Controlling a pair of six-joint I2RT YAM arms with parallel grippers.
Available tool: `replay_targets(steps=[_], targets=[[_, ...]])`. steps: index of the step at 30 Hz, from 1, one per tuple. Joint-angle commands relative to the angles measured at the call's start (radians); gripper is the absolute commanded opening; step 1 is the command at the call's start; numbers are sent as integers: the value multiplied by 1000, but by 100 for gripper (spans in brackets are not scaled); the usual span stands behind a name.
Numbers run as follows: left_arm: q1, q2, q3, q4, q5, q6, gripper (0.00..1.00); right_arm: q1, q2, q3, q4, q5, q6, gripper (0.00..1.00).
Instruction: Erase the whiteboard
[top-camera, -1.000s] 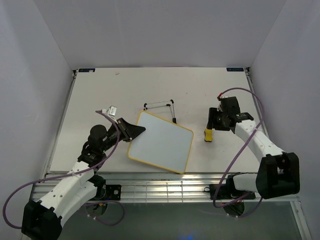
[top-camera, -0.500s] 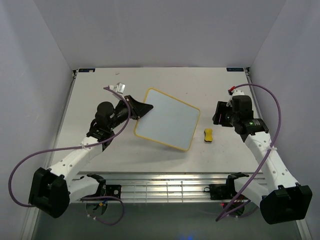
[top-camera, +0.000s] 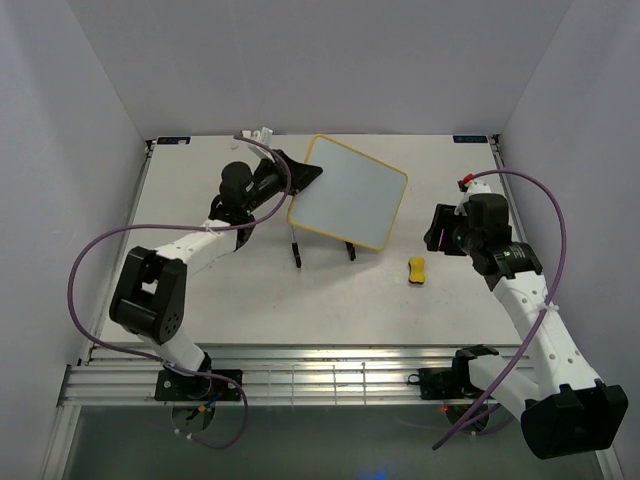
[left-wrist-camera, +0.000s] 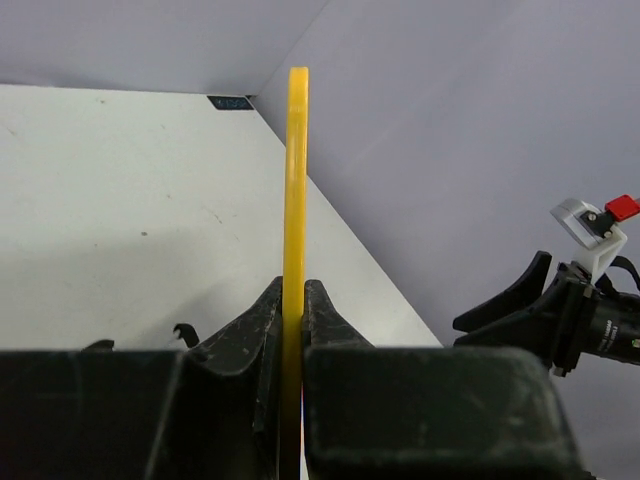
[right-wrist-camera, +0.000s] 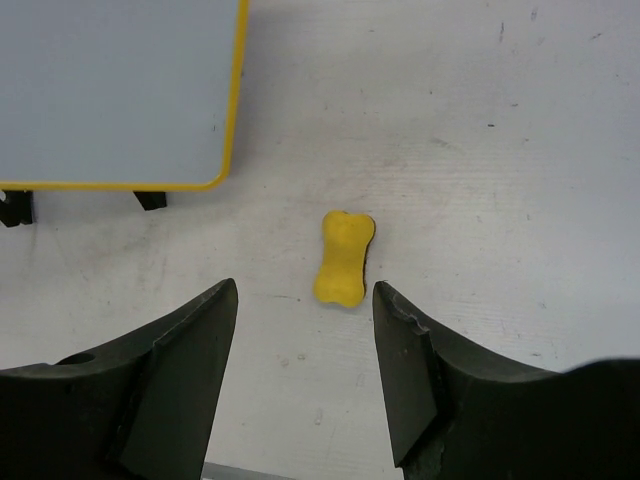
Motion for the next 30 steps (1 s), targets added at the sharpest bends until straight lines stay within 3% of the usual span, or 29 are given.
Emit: replay_targets(steps=[1, 8, 30], targets=[[55, 22, 100, 219, 83, -12, 0, -2, -18, -7, 17, -46, -16, 63], [97, 174, 171, 281, 165, -41, 0, -2, -18, -9, 26, -79, -22, 63], [168, 232, 37, 460, 315, -72, 0, 0, -4, -32, 55, -125, -34, 63]])
